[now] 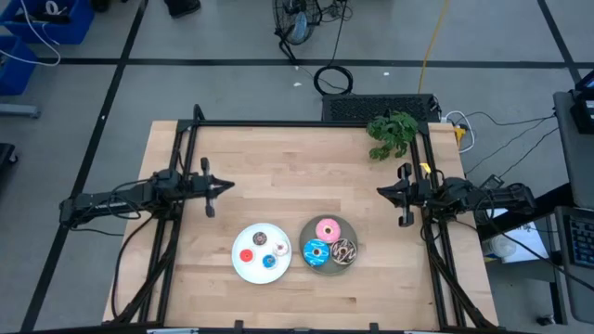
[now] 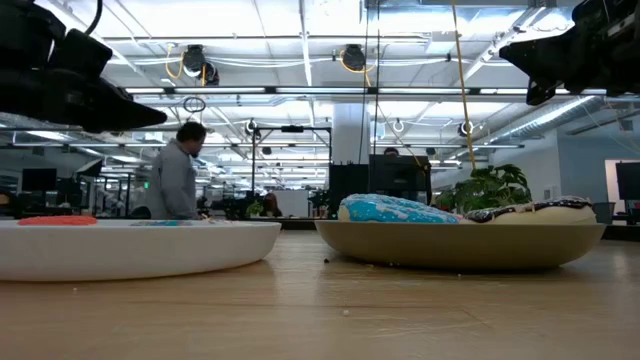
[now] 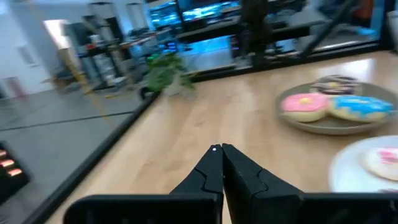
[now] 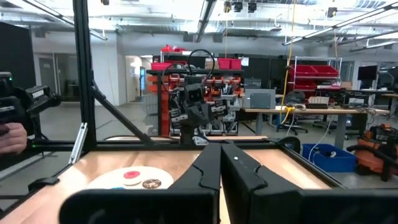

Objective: Pick & Place donuts
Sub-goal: Return to Home Position

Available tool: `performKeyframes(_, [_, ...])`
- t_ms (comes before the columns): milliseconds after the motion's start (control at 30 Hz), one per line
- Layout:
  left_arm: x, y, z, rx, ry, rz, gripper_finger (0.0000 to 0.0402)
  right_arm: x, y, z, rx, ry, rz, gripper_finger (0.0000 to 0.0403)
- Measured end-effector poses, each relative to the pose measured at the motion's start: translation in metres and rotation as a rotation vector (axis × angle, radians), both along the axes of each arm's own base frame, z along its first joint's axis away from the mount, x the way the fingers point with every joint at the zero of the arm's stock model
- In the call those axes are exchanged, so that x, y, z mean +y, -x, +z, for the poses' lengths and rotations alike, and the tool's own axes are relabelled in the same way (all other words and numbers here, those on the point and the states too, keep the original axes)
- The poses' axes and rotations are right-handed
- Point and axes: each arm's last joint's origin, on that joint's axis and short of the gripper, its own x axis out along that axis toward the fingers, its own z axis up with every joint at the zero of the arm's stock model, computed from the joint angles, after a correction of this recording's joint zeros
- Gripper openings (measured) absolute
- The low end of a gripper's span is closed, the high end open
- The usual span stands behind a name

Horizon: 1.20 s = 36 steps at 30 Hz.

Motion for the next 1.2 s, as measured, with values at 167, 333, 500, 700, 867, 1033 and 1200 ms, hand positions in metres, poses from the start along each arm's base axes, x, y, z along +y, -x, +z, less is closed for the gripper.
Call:
performKeyframes(167, [0.0033, 0.0006, 0.0020, -0.018, -0.014, 0.115, 0.0031, 0.0001, -0.0006, -0.0024, 0.028, 0.036, -0.007, 0.0000])
performKeyframes(333, [0.0037, 0.0004, 0.0055, -0.056, -0.017, 0.129, 0.0051, 0.0001, -0.0007, -0.0029, 0.032, 0.029, -0.005, 0.0000])
performKeyframes(500, [0.0037, 0.0004, 0.0061, -0.062, -0.017, 0.129, 0.0061, 0.0001, -0.0007, -0.0029, 0.033, 0.029, -0.005, 0.0000])
performKeyframes(700, [0.0037, 0.0004, 0.0062, -0.064, -0.014, 0.129, 0.0061, 0.0001, -0.0007, -0.0028, 0.032, 0.029, -0.005, 0.0000])
performKeyframes(867, [0.0037, 0.0004, 0.0063, -0.065, -0.014, 0.128, 0.0061, 0.0001, -0.0007, -0.0028, 0.032, 0.029, -0.005, 0.0000])
performKeyframes(1033, [0.0037, 0.0004, 0.0064, -0.066, -0.015, 0.128, 0.0062, 0.0001, -0.0006, -0.0028, 0.032, 0.029, -0.005, 0.0000])
performKeyframes(1200, [0.0037, 0.0004, 0.0064, -0.066, -0.015, 0.128, 0.0062, 0.0001, -0.0006, -0.0025, 0.032, 0.029, -0.005, 0.0000])
